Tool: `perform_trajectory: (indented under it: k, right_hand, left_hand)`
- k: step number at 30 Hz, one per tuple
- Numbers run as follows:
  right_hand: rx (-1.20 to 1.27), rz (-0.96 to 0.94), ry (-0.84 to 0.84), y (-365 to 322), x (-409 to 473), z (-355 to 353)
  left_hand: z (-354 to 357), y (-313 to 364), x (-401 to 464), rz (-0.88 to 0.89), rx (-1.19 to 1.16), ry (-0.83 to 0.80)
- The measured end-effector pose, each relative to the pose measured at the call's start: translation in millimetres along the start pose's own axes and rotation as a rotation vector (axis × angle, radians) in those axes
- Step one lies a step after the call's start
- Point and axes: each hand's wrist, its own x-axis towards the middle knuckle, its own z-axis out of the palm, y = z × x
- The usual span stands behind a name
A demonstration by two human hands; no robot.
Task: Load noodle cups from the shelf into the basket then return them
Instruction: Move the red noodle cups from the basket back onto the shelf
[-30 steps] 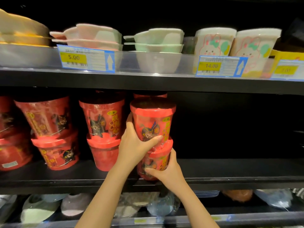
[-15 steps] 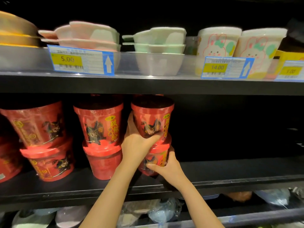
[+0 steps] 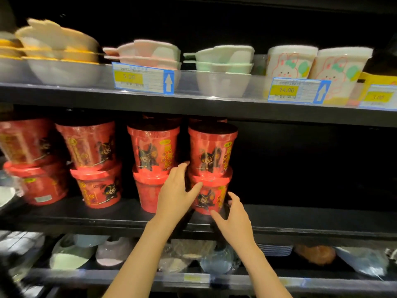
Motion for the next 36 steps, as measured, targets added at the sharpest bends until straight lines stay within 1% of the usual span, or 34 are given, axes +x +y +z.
perform_trajectory:
  k: [3,5,9,11,12,13,16,18,22,26,30,33,34,36]
  right_hand:
    - [-0.196,-0.095,-0.014,-2.5,-32.5,-2.7]
    - [-0.259,-0.168,-0.077,-4.3,-56.9,1.2]
    - [-0.304,-0.32,-0.292,-5.9,-109.5,21.1]
    - [-0.322,-0.368,-0.436,-7.6,-135.3,38.0]
    - [-0.316,-0.39,-0.514,-10.1,-148.0,47.8]
    - [-0.304,-0.413,-0.59,-13.7,-159.7,58.9]
    - [-0.3,-0.475,-0.775,-31.0,-192.6,96.1]
    - [-0.333,-0.521,-0.867,-44.8,-214.8,120.6]
    - [-0.351,-0.692,-0.995,-72.3,-250.7,170.0]
    - [-0.356,-0.737,-1.149,-101.1,-274.8,228.2]
    - [-0.462,-0.749,-1.257,-117.7,-294.9,293.4]
    - [-0.528,-0.742,-1.306,-129.1,-301.9,344.0]
    - [-0.544,-0.723,-1.323,-134.3,-303.8,360.0]
    - [-0.566,-0.707,-1.336,-145.9,-306.7,393.3]
  left_hand:
    - [-16.3,-7.5,-41.3,0.053,0.284,0.038]
    - [-27.9,-15.7,-75.0,0.06,0.451,0.005]
    - [-51.9,-33.9,-169.9,-0.108,0.589,-0.03]
    - [-66.4,-35.4,-224.6,-0.259,0.596,-0.101]
    - [-74.8,-34.3,-249.9,-0.381,0.585,-0.164]
    - [-81.8,-36.9,-274.3,-0.484,0.589,-0.179]
    - [-107.4,-41.8,-337.7,-0.66,0.627,-0.16]
    - [-127.0,-50.9,-377.1,-0.749,0.659,-0.103]
    - [-170.9,-66.2,-433.7,-0.941,0.727,-0.064]
    - [-202.2,-91.4,-485.8,-1.079,0.732,-0.009]
    - [-225.9,-138.7,-515.2,-1.246,0.722,-0.081]
    - [-247.6,-187.8,-523.4,-1.323,0.712,-0.078]
    - [-253.6,-204.9,-525.8,-1.339,0.686,-0.066]
    - [-266.3,-240.0,-528.0,-1.423,0.542,-0.033]
